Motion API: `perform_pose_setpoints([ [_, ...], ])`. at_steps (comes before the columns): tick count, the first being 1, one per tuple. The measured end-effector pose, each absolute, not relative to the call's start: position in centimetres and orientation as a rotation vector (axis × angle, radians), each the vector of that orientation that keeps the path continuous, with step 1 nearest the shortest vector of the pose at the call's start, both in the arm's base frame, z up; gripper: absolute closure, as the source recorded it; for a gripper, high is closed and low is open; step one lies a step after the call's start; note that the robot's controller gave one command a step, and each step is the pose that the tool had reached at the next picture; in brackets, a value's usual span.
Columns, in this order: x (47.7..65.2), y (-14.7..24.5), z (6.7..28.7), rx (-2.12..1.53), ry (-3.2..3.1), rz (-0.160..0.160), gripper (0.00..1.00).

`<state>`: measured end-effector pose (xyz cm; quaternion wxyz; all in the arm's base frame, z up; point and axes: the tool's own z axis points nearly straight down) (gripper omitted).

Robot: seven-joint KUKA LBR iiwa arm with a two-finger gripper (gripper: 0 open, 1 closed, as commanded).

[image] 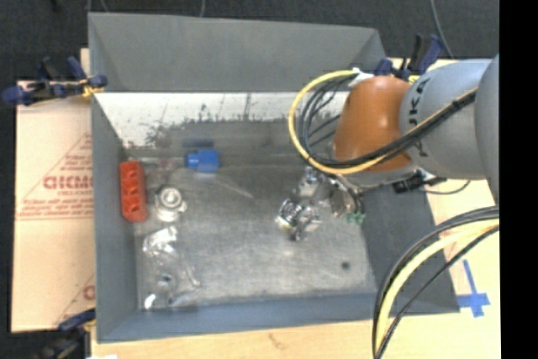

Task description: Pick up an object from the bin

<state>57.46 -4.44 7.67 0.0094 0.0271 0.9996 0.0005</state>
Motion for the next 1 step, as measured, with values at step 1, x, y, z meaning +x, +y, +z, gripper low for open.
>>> perform_pose_setpoints([
  [1, 55.84, -4.69, 22.84, -0.107, 3.128, -0.004, 1.0],
])
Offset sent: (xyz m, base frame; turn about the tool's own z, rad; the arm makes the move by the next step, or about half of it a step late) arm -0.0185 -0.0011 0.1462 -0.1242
